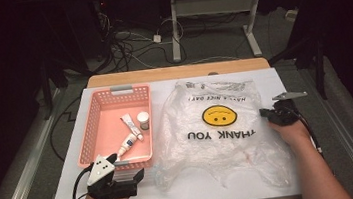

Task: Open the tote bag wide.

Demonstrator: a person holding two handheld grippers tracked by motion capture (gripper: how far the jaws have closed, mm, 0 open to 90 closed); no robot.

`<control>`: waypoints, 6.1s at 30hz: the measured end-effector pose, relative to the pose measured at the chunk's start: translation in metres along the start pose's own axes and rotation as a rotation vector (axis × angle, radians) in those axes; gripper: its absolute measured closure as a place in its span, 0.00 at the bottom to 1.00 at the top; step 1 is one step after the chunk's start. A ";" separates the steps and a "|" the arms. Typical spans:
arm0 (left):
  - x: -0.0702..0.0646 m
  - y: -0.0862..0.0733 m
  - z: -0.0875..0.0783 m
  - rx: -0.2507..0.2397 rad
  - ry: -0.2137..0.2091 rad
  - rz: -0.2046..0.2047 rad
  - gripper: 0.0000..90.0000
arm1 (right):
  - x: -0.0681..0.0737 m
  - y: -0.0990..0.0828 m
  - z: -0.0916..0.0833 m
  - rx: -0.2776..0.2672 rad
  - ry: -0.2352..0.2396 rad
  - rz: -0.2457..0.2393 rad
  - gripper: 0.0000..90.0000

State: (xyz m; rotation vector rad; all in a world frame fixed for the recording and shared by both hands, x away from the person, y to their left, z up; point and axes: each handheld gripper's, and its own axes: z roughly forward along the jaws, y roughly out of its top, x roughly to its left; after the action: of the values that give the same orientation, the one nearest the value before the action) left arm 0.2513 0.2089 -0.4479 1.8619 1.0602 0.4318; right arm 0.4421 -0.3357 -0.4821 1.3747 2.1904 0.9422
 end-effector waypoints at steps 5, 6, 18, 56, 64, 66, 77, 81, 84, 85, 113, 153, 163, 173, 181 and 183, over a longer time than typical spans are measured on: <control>0.000 0.000 -0.001 -0.001 -0.006 -0.003 0.00 | -0.001 -0.002 -0.006 -0.045 -0.021 0.021 1.00; 0.000 0.000 -0.001 0.000 -0.007 -0.001 0.00 | -0.002 -0.003 -0.007 -0.050 -0.021 0.028 1.00; -0.003 0.009 0.003 -0.015 -0.061 0.023 0.00 | -0.022 -0.023 -0.034 -0.100 -0.088 0.126 1.00; 0.010 0.026 0.011 -0.003 -0.079 0.075 0.00 | -0.009 -0.076 -0.093 -0.138 -0.348 0.312 1.00; 0.020 0.027 0.004 -0.029 -0.068 0.060 0.00 | 0.016 -0.074 -0.089 -0.115 -0.364 0.285 1.00; 0.021 0.027 0.003 -0.031 -0.062 0.062 0.00 | 0.021 -0.075 -0.088 -0.125 -0.354 0.293 1.00; 0.022 0.024 0.009 -0.018 -0.068 0.067 0.00 | 0.046 -0.069 -0.081 -0.105 -0.274 0.181 0.70; 0.020 0.023 0.009 -0.030 -0.050 0.085 0.00 | 0.041 -0.070 -0.089 -0.147 -0.241 0.184 0.57; 0.020 0.023 0.010 -0.020 -0.066 0.071 0.00 | 0.038 -0.069 -0.095 -0.179 -0.213 0.172 0.51; 0.020 0.023 0.010 -0.018 -0.067 0.068 0.00 | 0.037 -0.069 -0.098 -0.193 -0.201 0.165 0.49; 0.032 0.020 0.004 -0.024 -0.026 -0.002 0.00 | 0.082 -0.049 -0.098 -0.292 0.013 -0.050 0.00; 0.022 0.010 -0.002 -0.017 0.017 -0.008 0.00 | 0.170 0.000 -0.038 -0.053 0.368 -0.317 0.50; 0.021 0.005 -0.010 -0.018 0.027 -0.013 0.00 | 0.184 -0.014 -0.024 0.057 0.424 -0.404 0.47; 0.023 0.005 -0.011 -0.020 0.020 -0.018 0.00 | 0.184 -0.024 -0.020 0.083 0.394 -0.450 0.55; 0.021 0.005 -0.009 -0.014 0.010 -0.015 0.00 | 0.177 -0.025 -0.019 0.061 0.396 -0.428 0.70; 0.021 0.005 -0.009 -0.012 0.009 -0.016 0.00 | 0.174 -0.025 -0.018 0.056 0.410 -0.406 0.73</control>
State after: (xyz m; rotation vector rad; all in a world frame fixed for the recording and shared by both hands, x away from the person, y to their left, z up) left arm 0.2598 0.2298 -0.4420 1.8410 1.0760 0.4372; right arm 0.3379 -0.1934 -0.4826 0.7496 2.6740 1.0773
